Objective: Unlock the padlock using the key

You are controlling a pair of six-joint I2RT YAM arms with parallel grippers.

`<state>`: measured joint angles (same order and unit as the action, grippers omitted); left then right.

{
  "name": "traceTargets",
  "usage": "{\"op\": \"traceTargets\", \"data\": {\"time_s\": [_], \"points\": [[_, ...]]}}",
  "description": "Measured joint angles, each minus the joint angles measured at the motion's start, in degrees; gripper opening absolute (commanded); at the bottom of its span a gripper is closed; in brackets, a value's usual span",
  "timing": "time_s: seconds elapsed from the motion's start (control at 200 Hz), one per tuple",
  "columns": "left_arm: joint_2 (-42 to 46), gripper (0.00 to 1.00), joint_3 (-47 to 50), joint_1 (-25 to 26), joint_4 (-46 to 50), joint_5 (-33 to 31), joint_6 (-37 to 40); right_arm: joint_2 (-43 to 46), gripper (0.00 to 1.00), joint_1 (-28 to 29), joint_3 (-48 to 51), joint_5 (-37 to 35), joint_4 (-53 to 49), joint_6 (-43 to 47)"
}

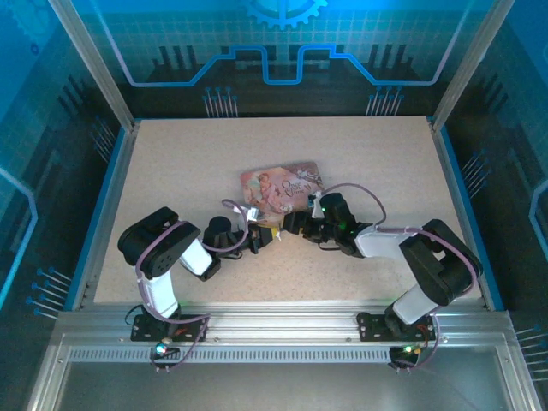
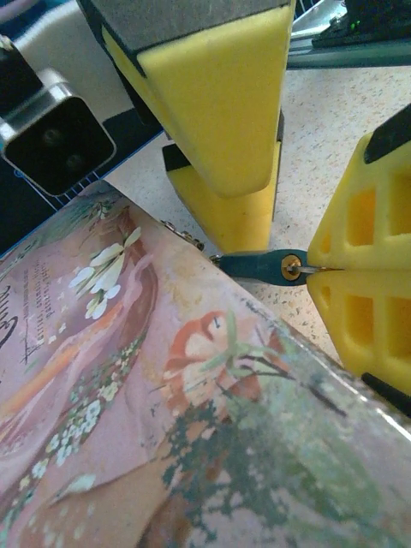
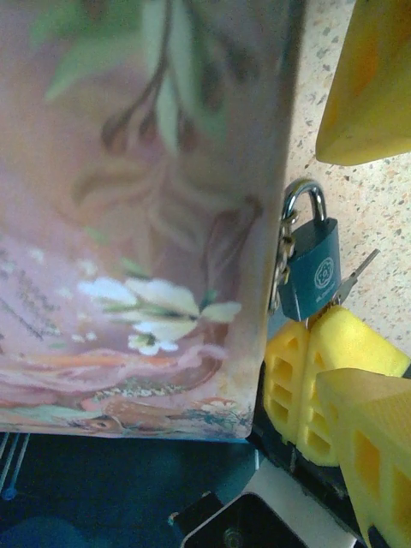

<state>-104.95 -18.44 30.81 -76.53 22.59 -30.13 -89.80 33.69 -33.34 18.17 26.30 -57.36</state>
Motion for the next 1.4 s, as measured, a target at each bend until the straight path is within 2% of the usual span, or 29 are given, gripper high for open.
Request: {"op": "traceTargets", "data": {"time_s": [0.3,0.765,1.005,1.225,1.396], "points": [[0.0,0.0,1.1,1.4,-0.4,-1.9,-2.0,1.6,0.59,1.6,4.7,-5.0,5.9,-8.8],[0.0,0.0,1.9,7.9,-0.7,-14.0,-10.1,2.0,0.54,6.4,6.1,-12.2,8.2,-18.4],[0.4,0.0,1.9,8.3,-0.9,-15.4,-15.2,0.2,0.5,6.9,7.4,-13.7,6.8,-20.7],[0.7,0.0,2.1,8.4,-0.5,-17.0,-18.4,-4.3,0.47,7.0,7.4,-13.5,14.2,-22.3],[0.7,0.0,2.1,8.7,-0.5,-17.7,-19.8,-4.7,0.46,7.8,8.2,-15.0,16.5,-23.1]]}}
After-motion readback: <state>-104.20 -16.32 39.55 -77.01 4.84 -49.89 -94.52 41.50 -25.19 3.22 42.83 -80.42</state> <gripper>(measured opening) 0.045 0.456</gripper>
